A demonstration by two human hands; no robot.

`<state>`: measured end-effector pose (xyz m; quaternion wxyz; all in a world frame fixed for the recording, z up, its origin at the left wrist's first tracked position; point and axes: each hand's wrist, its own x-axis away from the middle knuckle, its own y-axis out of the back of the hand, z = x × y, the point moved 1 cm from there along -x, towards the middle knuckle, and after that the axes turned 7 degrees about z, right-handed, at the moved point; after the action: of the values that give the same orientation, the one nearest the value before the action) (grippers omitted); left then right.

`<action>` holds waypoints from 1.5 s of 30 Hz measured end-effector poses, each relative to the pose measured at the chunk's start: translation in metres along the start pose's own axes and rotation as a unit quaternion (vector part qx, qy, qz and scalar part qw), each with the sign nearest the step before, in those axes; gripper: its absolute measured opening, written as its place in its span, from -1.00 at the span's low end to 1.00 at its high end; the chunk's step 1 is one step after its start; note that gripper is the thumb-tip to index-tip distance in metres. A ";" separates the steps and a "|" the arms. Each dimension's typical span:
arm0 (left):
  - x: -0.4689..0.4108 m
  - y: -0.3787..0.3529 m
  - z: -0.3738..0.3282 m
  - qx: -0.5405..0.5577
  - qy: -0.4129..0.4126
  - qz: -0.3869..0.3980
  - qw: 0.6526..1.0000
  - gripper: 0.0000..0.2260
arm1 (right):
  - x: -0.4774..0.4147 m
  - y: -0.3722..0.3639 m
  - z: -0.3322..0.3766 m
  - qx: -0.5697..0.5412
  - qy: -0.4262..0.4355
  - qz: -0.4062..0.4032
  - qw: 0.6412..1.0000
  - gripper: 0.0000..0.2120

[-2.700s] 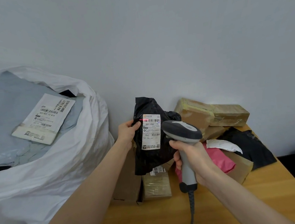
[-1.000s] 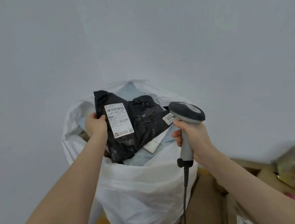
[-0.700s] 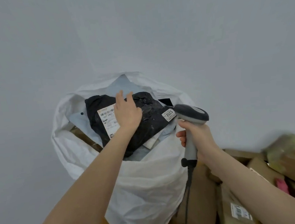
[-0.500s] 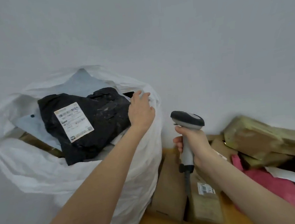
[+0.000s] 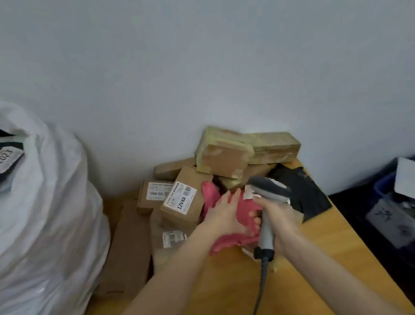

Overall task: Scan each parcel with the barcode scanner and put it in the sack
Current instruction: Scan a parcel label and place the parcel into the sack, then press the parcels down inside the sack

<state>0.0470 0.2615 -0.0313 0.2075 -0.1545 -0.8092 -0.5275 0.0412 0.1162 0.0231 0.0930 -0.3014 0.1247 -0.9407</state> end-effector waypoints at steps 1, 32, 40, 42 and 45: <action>-0.010 -0.018 -0.010 -0.033 0.016 0.028 0.999 0.13 | -0.004 0.016 0.002 -0.001 -0.001 -0.012 1.000 -0.88; -0.011 0.040 -0.008 -0.003 0.105 -0.243 0.964 -0.73 | -0.013 0.070 0.020 -0.037 -0.012 0.031 0.999 -0.92; 0.086 0.158 0.054 0.458 0.128 -0.340 0.811 -0.86 | -0.003 0.018 0.034 -0.060 0.030 0.092 0.993 -0.87; 0.106 0.150 0.071 0.560 0.130 -0.330 0.749 -0.81 | -0.001 0.003 0.032 -0.061 0.043 0.107 0.991 -0.86; 0.123 0.130 0.091 0.664 0.104 -0.321 0.667 -0.84 | 0.005 -0.019 0.029 -0.070 0.061 0.134 0.987 -0.83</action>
<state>-0.0142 0.4000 0.0997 0.1557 0.3489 -0.9184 0.1027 0.0526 0.1275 0.0539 0.1895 -0.2298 0.2348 -0.9253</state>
